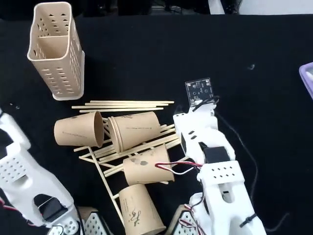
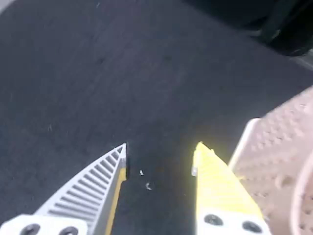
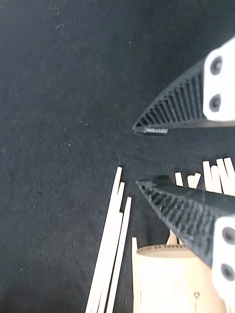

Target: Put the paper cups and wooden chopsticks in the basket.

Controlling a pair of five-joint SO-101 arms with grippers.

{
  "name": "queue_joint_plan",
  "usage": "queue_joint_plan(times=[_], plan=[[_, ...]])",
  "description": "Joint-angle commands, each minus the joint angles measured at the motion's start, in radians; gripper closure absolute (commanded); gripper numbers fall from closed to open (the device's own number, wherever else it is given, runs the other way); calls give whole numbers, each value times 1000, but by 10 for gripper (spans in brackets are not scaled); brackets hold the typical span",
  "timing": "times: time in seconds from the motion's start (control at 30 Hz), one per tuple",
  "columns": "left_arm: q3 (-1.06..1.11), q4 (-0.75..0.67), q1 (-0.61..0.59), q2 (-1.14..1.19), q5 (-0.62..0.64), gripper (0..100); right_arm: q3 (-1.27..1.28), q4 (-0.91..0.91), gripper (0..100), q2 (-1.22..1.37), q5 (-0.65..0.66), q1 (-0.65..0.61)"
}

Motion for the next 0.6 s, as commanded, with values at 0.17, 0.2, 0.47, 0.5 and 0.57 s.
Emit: queue_joint_plan(times=[0.17,0.2,0.47,0.5,0.57], plan=[[-163,232,180,-95,57,752,-2,-18,854,1,-2,-15],[-153,230,188,-101,80,752,-2,-18,854,1,-2,-15],[-48,230,254,-64,242,752,-2,-18,854,1,0,-14],[-41,230,263,-60,259,752,-2,-18,854,1,0,-14],[-36,230,291,-51,290,752,-2,-18,854,1,0,-14]])
